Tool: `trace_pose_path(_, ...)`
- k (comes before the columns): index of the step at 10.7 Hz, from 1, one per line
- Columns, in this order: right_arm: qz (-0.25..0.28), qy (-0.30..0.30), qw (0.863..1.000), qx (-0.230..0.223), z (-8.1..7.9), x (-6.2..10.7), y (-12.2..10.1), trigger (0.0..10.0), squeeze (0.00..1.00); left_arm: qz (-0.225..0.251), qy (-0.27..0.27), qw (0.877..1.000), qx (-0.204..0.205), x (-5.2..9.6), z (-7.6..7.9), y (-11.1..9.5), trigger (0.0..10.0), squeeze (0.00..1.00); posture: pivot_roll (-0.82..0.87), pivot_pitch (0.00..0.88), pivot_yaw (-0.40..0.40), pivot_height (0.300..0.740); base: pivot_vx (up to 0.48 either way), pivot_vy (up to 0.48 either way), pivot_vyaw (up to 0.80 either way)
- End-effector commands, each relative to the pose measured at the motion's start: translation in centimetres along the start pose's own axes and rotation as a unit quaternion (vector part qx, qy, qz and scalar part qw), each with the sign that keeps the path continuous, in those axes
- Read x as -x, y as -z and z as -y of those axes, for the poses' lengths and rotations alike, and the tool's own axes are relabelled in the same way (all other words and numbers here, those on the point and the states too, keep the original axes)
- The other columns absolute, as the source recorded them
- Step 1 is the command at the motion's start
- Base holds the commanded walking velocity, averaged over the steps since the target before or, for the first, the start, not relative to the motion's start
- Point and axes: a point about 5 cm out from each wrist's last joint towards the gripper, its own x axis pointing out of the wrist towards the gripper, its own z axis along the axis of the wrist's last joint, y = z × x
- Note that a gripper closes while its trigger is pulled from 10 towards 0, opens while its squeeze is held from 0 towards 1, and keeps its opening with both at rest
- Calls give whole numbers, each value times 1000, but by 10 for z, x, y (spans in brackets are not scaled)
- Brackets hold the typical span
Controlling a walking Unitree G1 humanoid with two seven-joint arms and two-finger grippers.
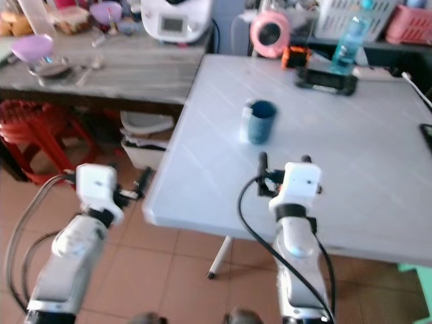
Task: Setting the table
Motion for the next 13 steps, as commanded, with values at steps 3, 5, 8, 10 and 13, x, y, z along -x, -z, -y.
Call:
trace_pose_path(3,-19,-11,999,36,4,-17,1,10000,0,-3,5,1000,-1,0,3,-2,10000,0,-4,0,45,740,0,0,0)
trace_pose_path(5,-14,-20,999,47,4,-27,-5,10000,0,-3,5,1000,-3,0,3,-3,10000,0,0,0,50,740,0,0,0)
trace_pose_path(8,-22,-5,999,38,0,-45,-9,10000,0,-17,11,1000,-4,7,3,-1,10000,0,13,0,55,740,0,0,213)
trace_pose_path(10,-62,-22,997,28,-15,-59,-6,10000,0,-25,12,1000,-6,14,2,-2,10000,0,33,26,63,740,0,0,0)
trace_pose_path(13,-71,-21,997,24,-18,-72,-11,10000,0,-39,16,999,-11,25,0,-1,10000,0,64,70,69,740,0,0,0)
